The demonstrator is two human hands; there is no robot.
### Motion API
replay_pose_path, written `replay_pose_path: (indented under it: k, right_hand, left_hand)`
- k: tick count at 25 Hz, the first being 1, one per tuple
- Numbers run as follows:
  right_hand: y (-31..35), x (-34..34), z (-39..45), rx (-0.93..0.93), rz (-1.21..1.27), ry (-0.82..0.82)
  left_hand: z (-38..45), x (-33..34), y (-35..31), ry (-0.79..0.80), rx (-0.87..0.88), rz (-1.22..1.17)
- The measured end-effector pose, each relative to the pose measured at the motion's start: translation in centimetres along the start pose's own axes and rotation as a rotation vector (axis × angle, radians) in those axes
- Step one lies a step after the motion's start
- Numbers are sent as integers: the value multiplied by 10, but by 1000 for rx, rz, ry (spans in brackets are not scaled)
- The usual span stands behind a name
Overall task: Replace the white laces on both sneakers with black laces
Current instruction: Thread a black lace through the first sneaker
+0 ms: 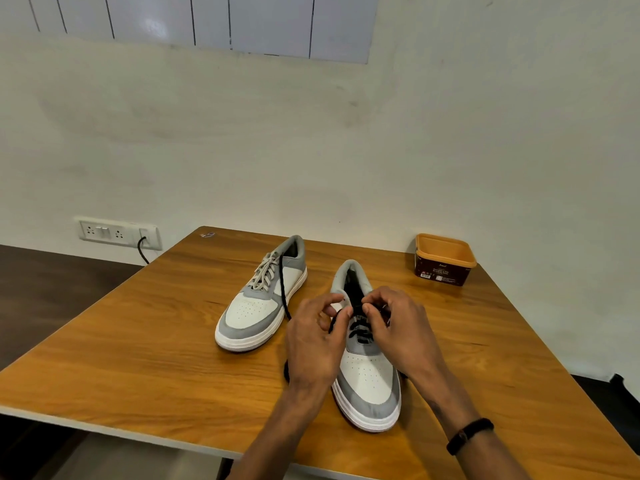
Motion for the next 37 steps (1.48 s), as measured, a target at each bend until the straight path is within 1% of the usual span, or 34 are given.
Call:
replay_pose_path:
  k: [3,6,9,15,19,22,26,29,31,33,35,37]
  right_hand:
    - [-3,11,4,7,-35,-31]
    - [-8,22,7,51,29,-19]
    - [-11,27,9,77,103,0]
    - [-13,32,10,88,208,66]
    - [-18,36,12,100,263,103]
    - [-18,36,14,109,316,96]
    - [-22,37,16,99,334,101]
    - [-25,35,17,100,291,107]
    - [-24,29,15,90,210,114]
    - [-23,20,11,77,142,110]
    - [-23,13,8,87,96,125]
    - [-22,10,6,94,29,172]
  left_hand:
    - [1,8,3,16,-96,45]
    - [1,15,3,32,-115,41]
    - [1,14,6,-9,-131,3]
    - [-2,14,7,-48,-105,-50]
    - [-1,14,9,-23,-110,-48]
    - [1,12,12,-2,-108,-33]
    - [4,8,9,22,-74,-113]
    - [14,10,8,35,-77,-125]
    - [20,12,9,60,-45,-98]
    - [22,10,10,93,-20,-119]
    - [24,2,13,94,-53,-167]
    - [34,-9,17,40,-129,-236]
Point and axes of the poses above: each hand's wrist, its own z-axis towards the middle knuckle, its own x-axis out of the palm, y = z × x, the point moved 5 cm from there along z, towards the middle knuckle
